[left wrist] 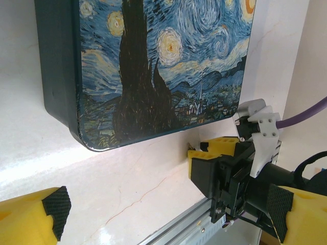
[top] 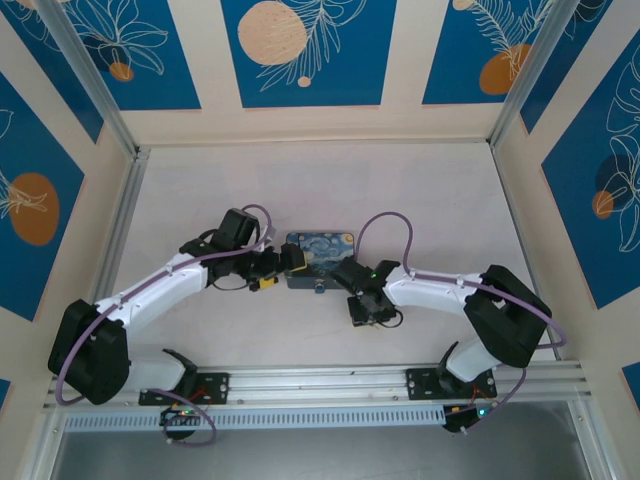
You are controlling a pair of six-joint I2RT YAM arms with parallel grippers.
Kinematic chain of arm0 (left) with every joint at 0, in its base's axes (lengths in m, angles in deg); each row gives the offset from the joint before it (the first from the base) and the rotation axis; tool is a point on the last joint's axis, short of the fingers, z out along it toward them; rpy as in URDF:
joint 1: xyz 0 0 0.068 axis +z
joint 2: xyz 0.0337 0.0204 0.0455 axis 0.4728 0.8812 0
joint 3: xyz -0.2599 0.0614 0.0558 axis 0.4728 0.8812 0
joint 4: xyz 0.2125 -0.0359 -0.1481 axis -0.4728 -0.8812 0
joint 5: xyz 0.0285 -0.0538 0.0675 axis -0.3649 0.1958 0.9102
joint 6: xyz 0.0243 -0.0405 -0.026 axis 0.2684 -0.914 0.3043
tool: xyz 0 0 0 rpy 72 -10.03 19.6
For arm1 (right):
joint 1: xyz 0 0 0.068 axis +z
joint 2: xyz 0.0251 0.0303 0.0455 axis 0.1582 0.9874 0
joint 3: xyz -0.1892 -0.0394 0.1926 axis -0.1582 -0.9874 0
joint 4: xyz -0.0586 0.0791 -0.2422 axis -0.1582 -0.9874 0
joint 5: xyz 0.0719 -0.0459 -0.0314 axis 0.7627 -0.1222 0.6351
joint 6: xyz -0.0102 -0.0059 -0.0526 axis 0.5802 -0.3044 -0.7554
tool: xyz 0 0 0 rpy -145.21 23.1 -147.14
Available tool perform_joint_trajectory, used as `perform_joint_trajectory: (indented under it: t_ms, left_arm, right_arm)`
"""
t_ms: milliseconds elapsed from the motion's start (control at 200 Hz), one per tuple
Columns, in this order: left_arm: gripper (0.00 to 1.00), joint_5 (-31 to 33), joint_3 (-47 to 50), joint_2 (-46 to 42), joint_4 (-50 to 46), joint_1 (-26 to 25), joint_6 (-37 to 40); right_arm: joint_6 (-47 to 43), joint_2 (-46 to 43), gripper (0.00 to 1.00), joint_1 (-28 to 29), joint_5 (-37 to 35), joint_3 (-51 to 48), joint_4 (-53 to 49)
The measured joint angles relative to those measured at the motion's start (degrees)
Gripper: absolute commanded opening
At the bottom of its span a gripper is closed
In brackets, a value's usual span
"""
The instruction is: Unlock the padlock with the key
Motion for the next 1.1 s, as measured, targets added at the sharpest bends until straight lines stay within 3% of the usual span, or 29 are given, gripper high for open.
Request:
perform_joint_trajectory:
  t_ms: [955,1100]
  left_arm:
    - [1.00,0.0,0.0,1.5,0.0,0.0,0.0]
    - [1.00,0.0,0.0,1.5,0.0,0.0,0.0]
  right_arm:
    - [2.6,-2.9,0.35,0.7,0.7,-2.8,1.4]
    - [2.7,-2.9,0.14,0.8,0.7,-2.8,1.3]
